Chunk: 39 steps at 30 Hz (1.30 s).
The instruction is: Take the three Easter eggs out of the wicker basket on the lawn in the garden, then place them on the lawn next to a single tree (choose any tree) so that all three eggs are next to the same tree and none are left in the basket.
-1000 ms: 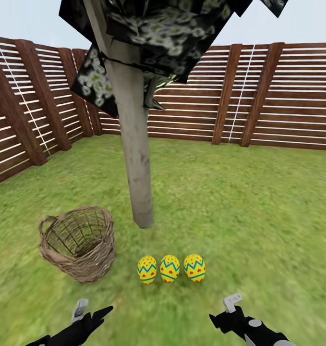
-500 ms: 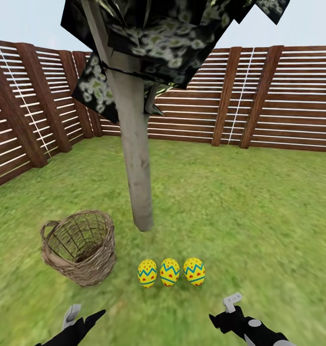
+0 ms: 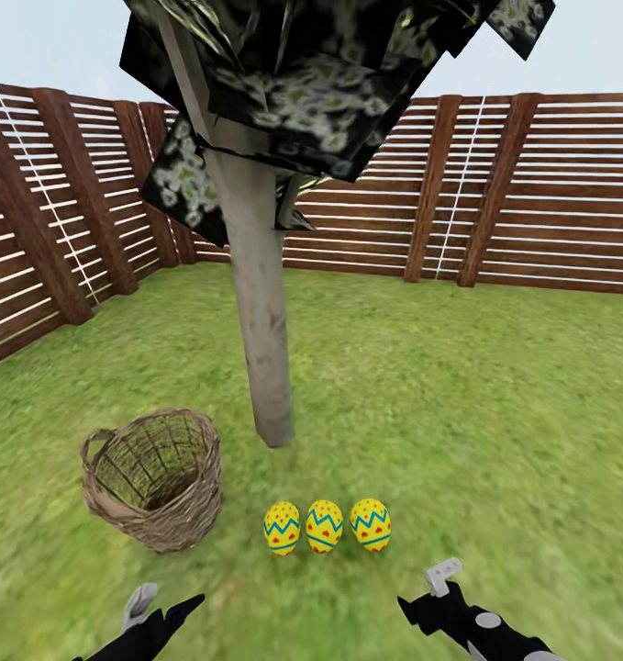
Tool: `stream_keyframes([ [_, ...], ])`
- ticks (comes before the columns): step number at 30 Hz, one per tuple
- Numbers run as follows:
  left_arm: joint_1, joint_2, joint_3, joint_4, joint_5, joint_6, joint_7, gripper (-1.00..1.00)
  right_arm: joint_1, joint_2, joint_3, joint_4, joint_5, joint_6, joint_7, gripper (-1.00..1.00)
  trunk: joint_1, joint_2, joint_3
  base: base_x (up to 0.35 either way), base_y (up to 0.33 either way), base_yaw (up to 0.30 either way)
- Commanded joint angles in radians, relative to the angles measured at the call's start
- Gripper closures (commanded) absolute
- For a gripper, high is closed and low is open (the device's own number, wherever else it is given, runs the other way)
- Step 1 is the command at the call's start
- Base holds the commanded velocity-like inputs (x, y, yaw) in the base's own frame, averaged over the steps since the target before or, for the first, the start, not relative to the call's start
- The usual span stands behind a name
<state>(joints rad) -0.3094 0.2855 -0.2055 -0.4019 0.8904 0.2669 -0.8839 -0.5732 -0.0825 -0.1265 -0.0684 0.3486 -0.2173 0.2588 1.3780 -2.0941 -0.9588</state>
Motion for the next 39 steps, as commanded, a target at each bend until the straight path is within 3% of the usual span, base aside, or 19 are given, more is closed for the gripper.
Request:
stream_keyframes([
  [1,0.000,0.003,-0.004,0.000,0.011,0.009,-0.001,-1.00,0.000,-0.001,-0.008,0.002,0.006,-0.003,0.004,-1.00,-0.004,0.007,0.002,0.000,0.000,0.000],
  [5,0.000,0.006,-0.001,0.002,0.013,0.008,0.015,-1.00,0.000,-0.005,-0.008,0.024,0.005,-0.001,0.005,-1.00,-0.019,0.035,0.015,0.000,0.000,0.000],
  [8,0.000,0.002,-0.003,0.002,0.013,0.008,0.069,-1.00,0.005,-0.006,-0.008,0.071,0.005,-0.003,0.004,-1.00,-0.031,0.056,0.024,0.000,0.000,0.000],
  [13,0.000,0.000,-0.005,0.006,0.013,0.008,0.125,-1.00,0.062,-0.011,-0.008,0.093,0.007,-0.010,0.003,-1.00,-0.050,0.091,0.040,0.000,0.000,0.000],
  [16,0.000,-0.006,-0.004,0.051,0.013,0.007,0.130,-1.00,0.098,-0.012,-0.008,0.095,0.008,-0.012,0.002,-1.00,-0.062,0.112,0.049,0.000,0.000,0.000],
  [18,0.000,-0.030,-0.004,0.118,0.012,-0.015,0.136,-1.00,0.129,-0.011,-0.007,0.096,0.010,-0.013,0.002,-1.00,-0.069,0.126,0.056,0.000,0.000,0.000],
  [23,0.000,-0.039,-0.006,0.149,0.011,-0.060,0.189,-1.00,0.151,-0.016,-0.008,0.098,0.006,-0.012,-0.003,-1.00,-0.088,0.161,0.071,0.000,0.000,0.000],
  [27,0.000,-0.044,-0.005,0.185,0.011,-0.063,0.256,-1.00,0.155,-0.014,-0.007,0.098,0.007,-0.012,-0.031,-1.00,-0.104,0.189,0.084,0.000,0.000,0.000],
  [30,0.000,-0.060,-0.005,0.201,0.010,-0.064,0.339,-1.00,0.156,-0.011,-0.006,0.098,0.012,-0.009,-0.095,-1.00,-0.115,0.210,0.093,0.000,0.000,0.000],
  [39,0.000,-0.066,-0.005,0.205,0.010,-0.063,0.365,-1.00,0.159,-0.010,-0.006,0.100,0.010,-0.011,-0.122,-1.00,-0.150,0.273,0.121,0.000,0.000,0.000],
])
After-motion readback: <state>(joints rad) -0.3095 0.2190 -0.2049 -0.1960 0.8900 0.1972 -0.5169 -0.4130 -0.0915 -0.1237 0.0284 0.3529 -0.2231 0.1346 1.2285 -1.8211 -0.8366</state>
